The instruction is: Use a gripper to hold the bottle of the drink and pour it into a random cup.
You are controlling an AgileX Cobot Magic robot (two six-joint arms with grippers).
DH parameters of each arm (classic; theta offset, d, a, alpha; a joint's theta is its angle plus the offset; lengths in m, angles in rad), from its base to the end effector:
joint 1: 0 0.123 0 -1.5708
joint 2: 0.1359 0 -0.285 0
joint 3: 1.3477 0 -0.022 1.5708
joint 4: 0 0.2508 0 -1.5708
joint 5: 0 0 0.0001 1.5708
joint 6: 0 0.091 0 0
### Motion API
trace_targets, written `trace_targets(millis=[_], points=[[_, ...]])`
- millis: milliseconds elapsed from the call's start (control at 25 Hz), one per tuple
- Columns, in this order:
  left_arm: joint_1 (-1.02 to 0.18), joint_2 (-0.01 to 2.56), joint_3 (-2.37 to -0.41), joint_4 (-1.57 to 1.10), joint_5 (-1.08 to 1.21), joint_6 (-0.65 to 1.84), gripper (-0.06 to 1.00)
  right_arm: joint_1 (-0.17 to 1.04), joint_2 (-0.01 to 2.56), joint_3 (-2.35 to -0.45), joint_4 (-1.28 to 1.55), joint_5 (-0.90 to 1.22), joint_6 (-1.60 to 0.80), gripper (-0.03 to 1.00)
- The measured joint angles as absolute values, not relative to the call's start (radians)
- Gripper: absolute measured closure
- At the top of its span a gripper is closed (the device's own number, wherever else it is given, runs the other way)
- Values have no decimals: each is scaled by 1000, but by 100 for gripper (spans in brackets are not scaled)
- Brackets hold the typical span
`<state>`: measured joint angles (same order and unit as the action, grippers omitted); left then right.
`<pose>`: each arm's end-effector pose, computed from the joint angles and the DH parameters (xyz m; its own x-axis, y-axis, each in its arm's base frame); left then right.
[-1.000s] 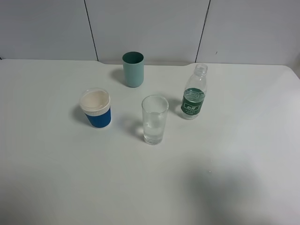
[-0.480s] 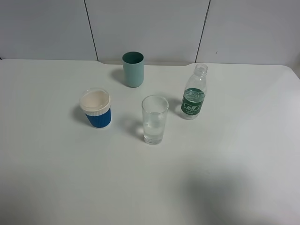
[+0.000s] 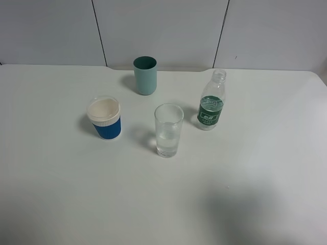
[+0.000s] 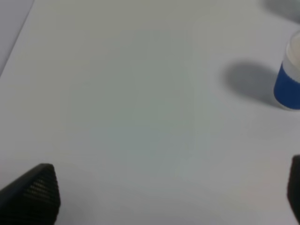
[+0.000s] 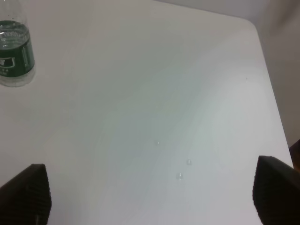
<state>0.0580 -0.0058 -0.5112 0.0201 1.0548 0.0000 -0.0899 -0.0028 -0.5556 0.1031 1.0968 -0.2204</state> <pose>-0.0069 0.0012 0.2809 -0.4354 -0.0154 -0.9001 -0.0694 0.9975 0.0165 -0.0130 0.0095 0.2899 -0.4271 -0.1338 -0.8942 -0.0674 0.9909 -0.1161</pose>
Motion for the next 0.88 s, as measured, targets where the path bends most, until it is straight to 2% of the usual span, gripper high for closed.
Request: trace_targets(millis=[200,880], points=[[58,-6,-511,20,1055,0,-4,-90,-3,-496,103,1076,-216,12],[58,-6,-511,20,1055,0,-4,-90,-3,-495,117,1077,-118,12]])
